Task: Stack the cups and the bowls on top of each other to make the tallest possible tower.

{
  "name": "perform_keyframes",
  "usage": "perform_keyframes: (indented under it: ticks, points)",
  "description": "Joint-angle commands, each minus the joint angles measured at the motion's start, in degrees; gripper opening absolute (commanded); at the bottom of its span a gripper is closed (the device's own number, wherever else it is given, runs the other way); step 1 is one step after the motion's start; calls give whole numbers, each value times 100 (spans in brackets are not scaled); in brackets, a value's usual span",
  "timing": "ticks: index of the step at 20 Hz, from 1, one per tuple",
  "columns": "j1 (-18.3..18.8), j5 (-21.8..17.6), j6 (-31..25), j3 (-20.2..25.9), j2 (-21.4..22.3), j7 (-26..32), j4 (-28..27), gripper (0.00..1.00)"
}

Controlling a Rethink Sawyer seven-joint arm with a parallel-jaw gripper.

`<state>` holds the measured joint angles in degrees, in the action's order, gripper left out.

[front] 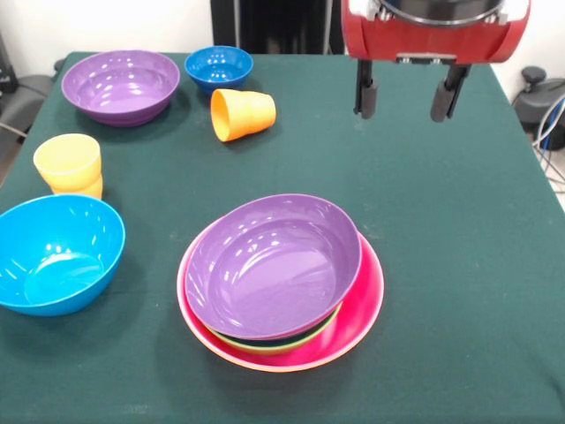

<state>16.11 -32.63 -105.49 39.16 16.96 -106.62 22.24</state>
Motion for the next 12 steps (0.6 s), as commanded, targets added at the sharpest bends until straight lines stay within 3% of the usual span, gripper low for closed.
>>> perform_keyframes:
  ticks: [1,5,12]
  points:
    - [37,-262,629,317,-360,1594,157,100]
    - [-44,-617,255,477,-401,1737,-217,100]
    - [-20,-2010,-289,1023,-378,2483,-868,100]
